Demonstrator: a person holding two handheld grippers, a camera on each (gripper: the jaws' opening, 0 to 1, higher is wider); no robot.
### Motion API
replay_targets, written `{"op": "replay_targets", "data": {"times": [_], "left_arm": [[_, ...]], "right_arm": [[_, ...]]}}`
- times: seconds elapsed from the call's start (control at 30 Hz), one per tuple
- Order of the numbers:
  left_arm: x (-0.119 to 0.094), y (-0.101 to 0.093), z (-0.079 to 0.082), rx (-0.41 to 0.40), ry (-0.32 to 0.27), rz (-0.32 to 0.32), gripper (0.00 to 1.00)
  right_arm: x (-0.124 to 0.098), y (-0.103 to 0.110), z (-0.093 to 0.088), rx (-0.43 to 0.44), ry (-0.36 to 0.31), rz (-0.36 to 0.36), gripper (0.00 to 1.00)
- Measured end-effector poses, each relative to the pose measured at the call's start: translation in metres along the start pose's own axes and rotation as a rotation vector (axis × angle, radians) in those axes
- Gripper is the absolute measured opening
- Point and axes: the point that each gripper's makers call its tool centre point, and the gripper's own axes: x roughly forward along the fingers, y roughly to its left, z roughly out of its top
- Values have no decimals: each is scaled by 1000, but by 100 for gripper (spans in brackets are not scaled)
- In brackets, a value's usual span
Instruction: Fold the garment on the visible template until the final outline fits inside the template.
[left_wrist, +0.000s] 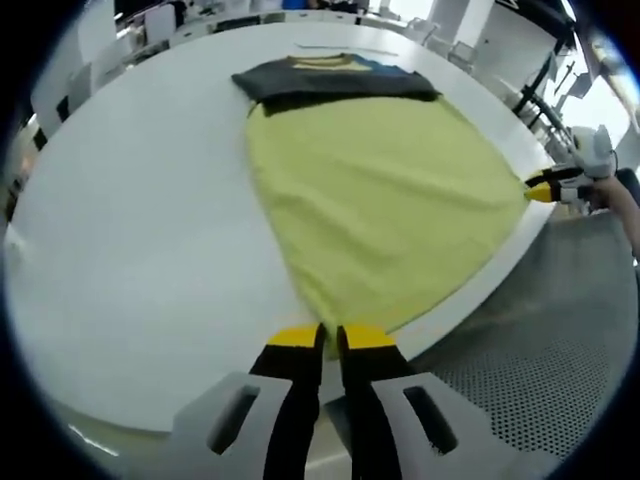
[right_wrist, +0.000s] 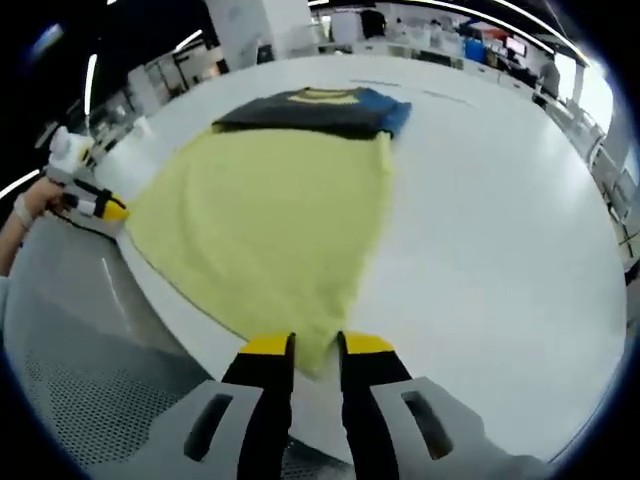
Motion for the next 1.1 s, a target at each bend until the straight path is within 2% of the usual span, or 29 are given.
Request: {"op": "replay_targets", "data": {"times": [0.3,0.57,0.6,0.63,0.67,0.83,1.0,1.1], "left_arm": [[2,-1,0,36,39,-15,2],[3,0,0,73,51,-25,2],[4,0,0,77,54,-25,2],[4,1,0,82,57,-27,2],[4,1,0,83,61,-31,1],[5,1,0,82,72,-54,1],[5,0,0,84,76,-41,0],[5,2,0,37,56,-54,0]], "right_arm": [[0,-4,-1,-24,1,-4,12],[0,-4,0,-62,-6,8,11],[1,1,0,-68,-2,29,8],[2,13,1,-77,-3,85,4],[1,13,3,-61,-11,80,4],[-1,9,1,-71,-3,89,4],[1,7,2,-84,5,80,4],[0,4,2,-79,7,81,4]]}}
